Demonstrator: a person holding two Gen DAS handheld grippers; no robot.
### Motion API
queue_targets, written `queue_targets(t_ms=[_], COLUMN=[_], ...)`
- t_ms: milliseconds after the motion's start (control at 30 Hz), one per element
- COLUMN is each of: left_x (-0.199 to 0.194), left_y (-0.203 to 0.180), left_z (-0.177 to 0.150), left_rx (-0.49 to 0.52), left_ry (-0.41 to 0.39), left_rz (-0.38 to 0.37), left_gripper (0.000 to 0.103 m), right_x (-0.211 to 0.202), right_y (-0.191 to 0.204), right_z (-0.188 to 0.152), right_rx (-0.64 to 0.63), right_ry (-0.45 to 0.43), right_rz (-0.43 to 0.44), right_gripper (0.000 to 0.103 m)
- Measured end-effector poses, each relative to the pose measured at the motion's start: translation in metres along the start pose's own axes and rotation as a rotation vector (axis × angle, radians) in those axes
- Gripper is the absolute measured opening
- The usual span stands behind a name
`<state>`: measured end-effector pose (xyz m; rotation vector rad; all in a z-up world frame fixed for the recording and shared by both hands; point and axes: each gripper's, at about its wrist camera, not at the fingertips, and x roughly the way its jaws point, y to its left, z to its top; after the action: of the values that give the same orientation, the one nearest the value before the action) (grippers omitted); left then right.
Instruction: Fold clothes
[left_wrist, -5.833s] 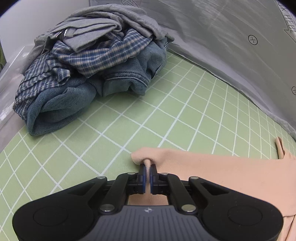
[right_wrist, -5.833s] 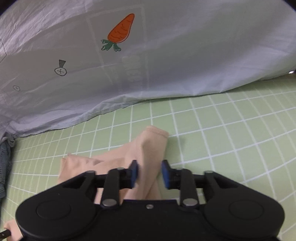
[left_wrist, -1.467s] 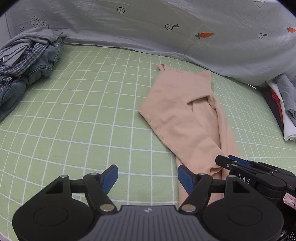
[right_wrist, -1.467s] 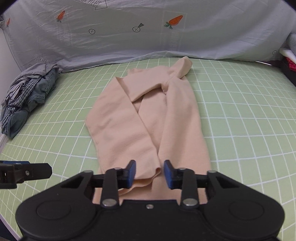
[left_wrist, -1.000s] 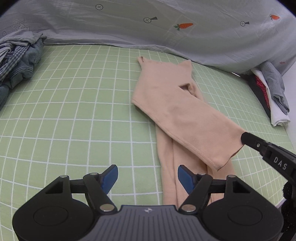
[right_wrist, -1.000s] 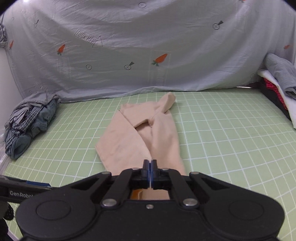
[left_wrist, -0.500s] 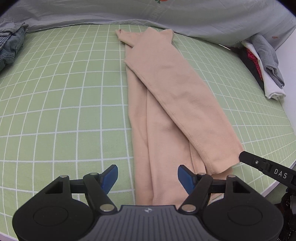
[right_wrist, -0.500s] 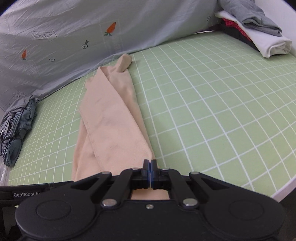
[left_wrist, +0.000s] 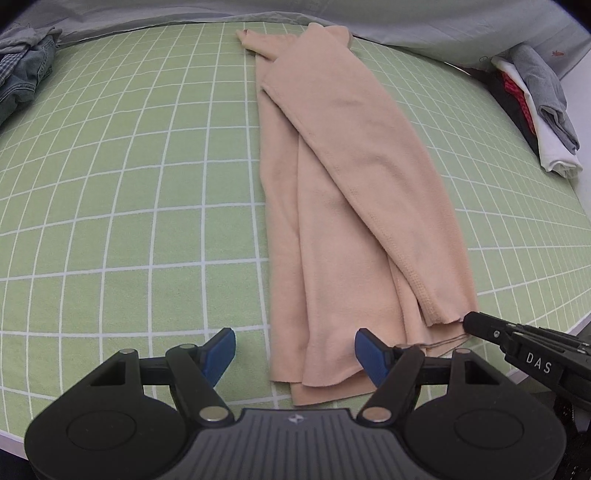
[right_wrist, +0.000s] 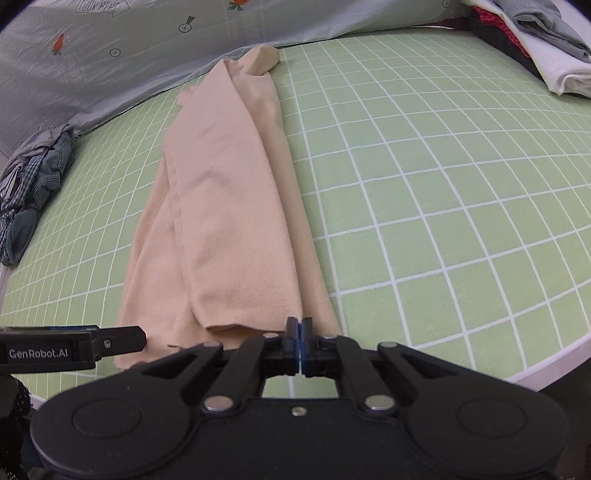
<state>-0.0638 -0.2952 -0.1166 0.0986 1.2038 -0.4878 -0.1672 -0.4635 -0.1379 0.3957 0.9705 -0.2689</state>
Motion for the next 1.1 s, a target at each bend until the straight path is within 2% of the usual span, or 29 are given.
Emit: queue_targets(t_ms=[67,167,233,300,367,433,500,567,733,967,1100], left_x=[0.001,0.002,0.004,0.008,0.011,0.014,0.018,0.021,0.025,0.031,0.036], left_y=[-0.002,-0.002,-0.004,-0.006,-0.008,-0.009,-0.011,-0.013,-0.014,-0.018,-0.024], left_z=[0.001,0.003,0.004,0.004,0.005,0.005,0.006,0.006,0.005,0.008,0.012], left_rx=[0.003,0.001,-0.001,-0.003,-0.004,-0.006,-0.008,-0.010,-0.002,0.015,0.048], left_ry=[0.001,-0.002,-0.001,0.000,0.001,0.002,0.003,0.004,-0.002,-0.013,-0.026], left_rz=[0.000,0.006,0.012,0.018,0.023,0.029,0.035,0.040,0.049,0.036,0.014], left_gripper=[0.072,0.072,0.073,0.073,0.073,0.073,0.073,0.074,0.074,0.074,0.067], right_x=[-0.006,-0.014,-0.014,-0.011,-0.007,-0.004,0.001,0.004,0.012,0.020,0.023], right_y=[0.003,0.003,0.002,0.001,0.002,0.004,0.006,0.008,0.014,0.018,0.015], right_z=[0.003,0.009,0.012,0.014,0.013,0.012,0.012,0.011,0.012,0.015,0.018], right_rx=[-0.030,-0.047,-0.051,-0.046,-0.050,-0.059,-0.066,-0.076,-0.112,-0.157,-0.154], right_ry=[-0.026,-0.067,-0.080,-0.079,-0.069,-0.060,-0.048,-0.036,-0.013,0.009,0.020], right_rz=[-0.014,-0.043,-0.061,-0.060,-0.061,-0.059,-0.051,-0.047,-0.047,-0.031,-0.027], right_gripper=[0.002,0.013,0.032,0.038,0.049,0.065,0.069,0.078,0.085,0.085,0.085])
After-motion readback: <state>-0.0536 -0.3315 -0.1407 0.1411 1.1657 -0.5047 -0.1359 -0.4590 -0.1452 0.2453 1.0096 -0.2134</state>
